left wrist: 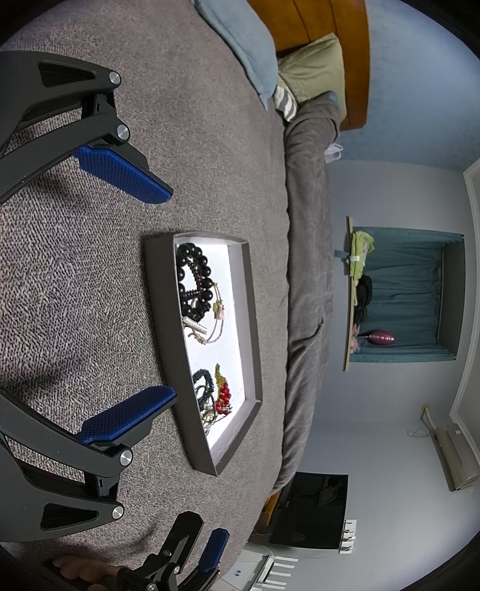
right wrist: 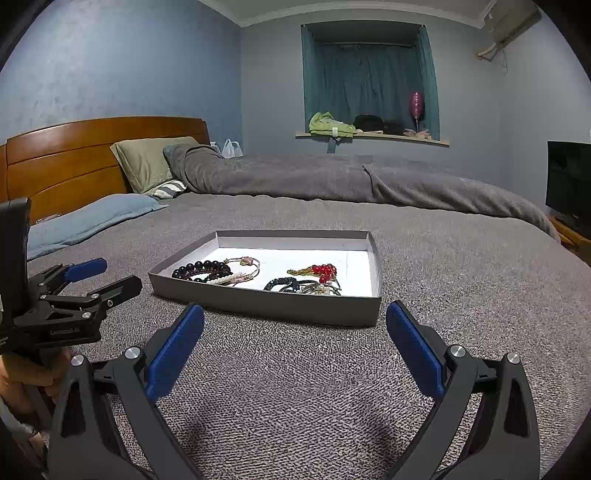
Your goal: Organize jewelry
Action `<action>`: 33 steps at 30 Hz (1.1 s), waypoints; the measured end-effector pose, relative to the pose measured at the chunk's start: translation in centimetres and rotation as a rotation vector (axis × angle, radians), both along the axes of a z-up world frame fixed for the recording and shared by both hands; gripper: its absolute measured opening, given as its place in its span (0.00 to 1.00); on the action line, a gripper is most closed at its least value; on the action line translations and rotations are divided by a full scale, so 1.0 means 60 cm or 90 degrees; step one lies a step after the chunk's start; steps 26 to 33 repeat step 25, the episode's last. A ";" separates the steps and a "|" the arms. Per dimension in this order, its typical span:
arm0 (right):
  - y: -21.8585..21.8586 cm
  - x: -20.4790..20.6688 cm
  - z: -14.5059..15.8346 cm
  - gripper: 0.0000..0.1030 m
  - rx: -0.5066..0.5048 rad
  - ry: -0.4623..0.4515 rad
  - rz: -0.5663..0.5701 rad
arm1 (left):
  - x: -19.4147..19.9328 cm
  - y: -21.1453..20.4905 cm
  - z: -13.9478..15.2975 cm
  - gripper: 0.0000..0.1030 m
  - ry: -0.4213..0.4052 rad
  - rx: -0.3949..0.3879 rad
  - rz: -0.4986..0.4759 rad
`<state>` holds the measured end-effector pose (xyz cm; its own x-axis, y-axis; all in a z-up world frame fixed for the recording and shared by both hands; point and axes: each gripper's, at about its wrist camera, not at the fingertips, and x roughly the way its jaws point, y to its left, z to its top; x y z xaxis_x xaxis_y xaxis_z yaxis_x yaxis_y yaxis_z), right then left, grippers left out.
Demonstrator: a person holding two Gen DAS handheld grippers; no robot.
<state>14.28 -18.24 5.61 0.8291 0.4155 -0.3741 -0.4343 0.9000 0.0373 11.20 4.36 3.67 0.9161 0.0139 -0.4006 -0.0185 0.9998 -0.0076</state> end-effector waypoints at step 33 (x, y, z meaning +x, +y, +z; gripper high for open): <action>-0.002 0.000 0.000 0.95 -0.001 -0.001 -0.003 | -0.001 -0.001 -0.002 0.95 0.002 0.002 0.002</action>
